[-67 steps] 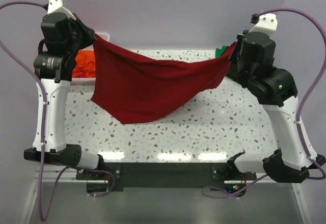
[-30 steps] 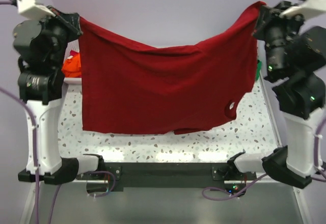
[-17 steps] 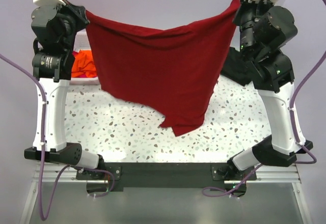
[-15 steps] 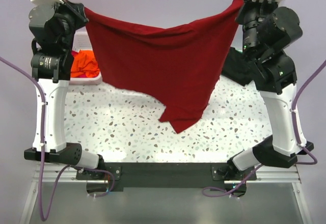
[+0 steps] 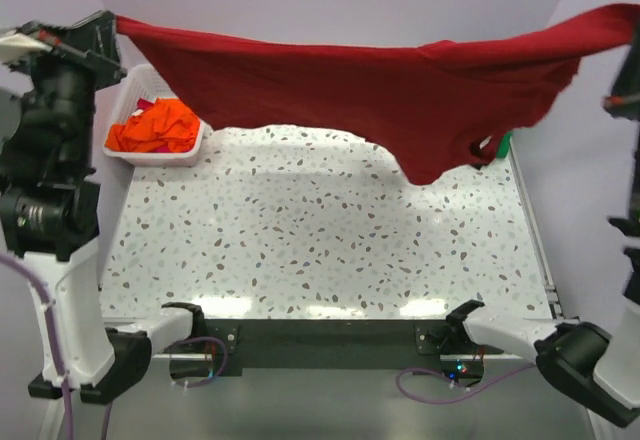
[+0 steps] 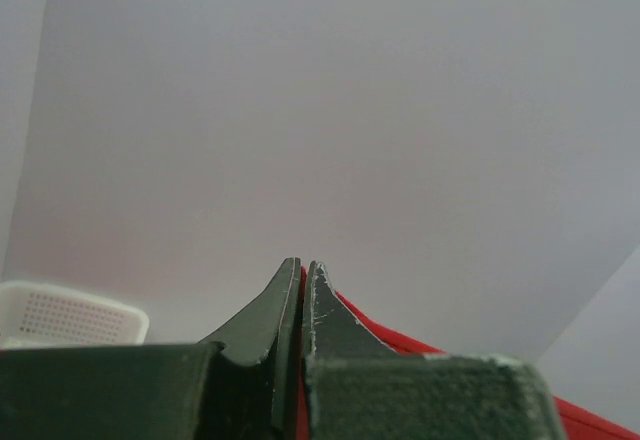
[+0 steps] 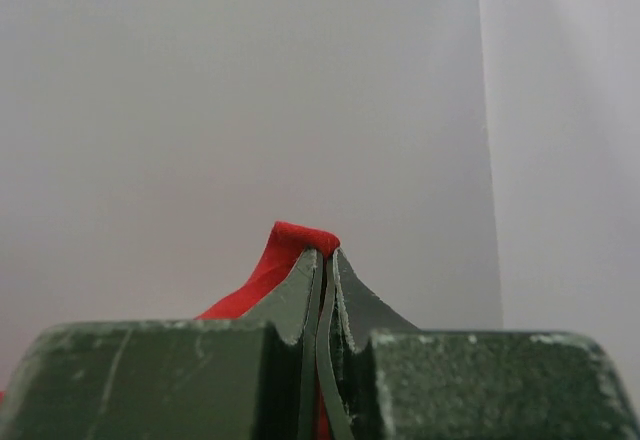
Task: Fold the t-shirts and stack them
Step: Flatten the tshirt out
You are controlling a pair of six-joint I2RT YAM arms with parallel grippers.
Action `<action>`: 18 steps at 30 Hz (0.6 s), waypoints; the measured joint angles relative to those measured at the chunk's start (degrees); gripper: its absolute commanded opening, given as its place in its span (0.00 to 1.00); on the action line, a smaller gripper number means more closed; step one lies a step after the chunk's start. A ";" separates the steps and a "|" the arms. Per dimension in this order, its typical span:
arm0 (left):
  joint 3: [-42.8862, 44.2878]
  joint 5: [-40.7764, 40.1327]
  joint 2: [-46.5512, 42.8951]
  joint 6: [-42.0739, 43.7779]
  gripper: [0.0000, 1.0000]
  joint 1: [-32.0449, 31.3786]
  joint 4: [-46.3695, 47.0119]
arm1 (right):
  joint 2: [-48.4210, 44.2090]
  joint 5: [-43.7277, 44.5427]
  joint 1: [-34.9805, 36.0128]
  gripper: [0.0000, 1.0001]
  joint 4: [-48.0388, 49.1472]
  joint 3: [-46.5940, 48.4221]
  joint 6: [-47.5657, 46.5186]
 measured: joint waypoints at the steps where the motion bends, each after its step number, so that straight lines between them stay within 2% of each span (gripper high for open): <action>1: 0.00 0.22 -1.42 0.00 0.00 0.00 0.00 | -1.92 -0.68 0.00 0.00 -0.39 0.17 0.20; 8: 1.90 2.19 -8.57 0.02 0.00 -0.02 -0.52 | -7.63 -5.64 0.00 0.00 -2.47 3.74 1.79; 18: 5.05 1.64 -5.51 0.02 0.00 0.00 -2.60 | -4.44 -9.27 0.00 0.00 -2.75 3.67 2.54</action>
